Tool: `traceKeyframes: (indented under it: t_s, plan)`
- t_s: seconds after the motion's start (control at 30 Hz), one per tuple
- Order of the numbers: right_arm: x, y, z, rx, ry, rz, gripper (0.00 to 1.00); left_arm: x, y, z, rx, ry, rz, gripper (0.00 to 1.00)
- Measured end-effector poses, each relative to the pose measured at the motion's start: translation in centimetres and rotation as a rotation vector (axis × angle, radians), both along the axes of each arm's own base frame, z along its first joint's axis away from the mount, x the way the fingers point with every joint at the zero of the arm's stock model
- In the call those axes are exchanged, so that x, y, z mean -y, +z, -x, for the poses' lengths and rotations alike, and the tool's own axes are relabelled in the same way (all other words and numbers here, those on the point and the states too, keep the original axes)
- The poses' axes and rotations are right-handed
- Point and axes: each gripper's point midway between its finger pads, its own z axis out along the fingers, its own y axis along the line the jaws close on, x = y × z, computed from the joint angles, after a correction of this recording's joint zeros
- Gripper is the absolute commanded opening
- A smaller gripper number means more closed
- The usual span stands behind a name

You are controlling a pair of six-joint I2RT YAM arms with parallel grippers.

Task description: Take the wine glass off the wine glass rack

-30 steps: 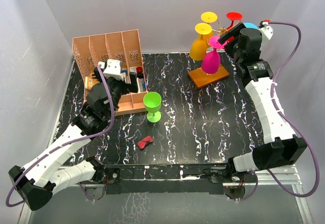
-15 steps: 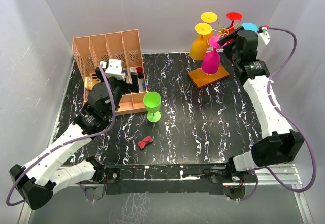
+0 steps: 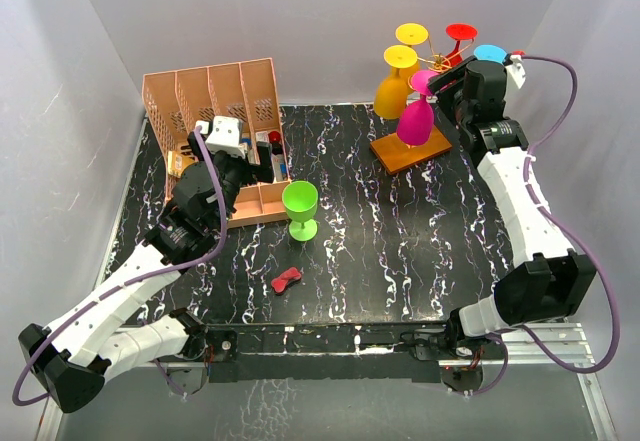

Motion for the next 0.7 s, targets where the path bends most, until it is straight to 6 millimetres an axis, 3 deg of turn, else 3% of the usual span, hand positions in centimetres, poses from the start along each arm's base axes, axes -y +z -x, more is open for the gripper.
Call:
traceKeyframes:
  t_s: [0.7]
  plan:
    - [-0.26,-0.34,-0.44,-0.002,0.022,0.019,0.35,0.14,-0.08,0.04,-0.003,-0.008,0.001,0.97]
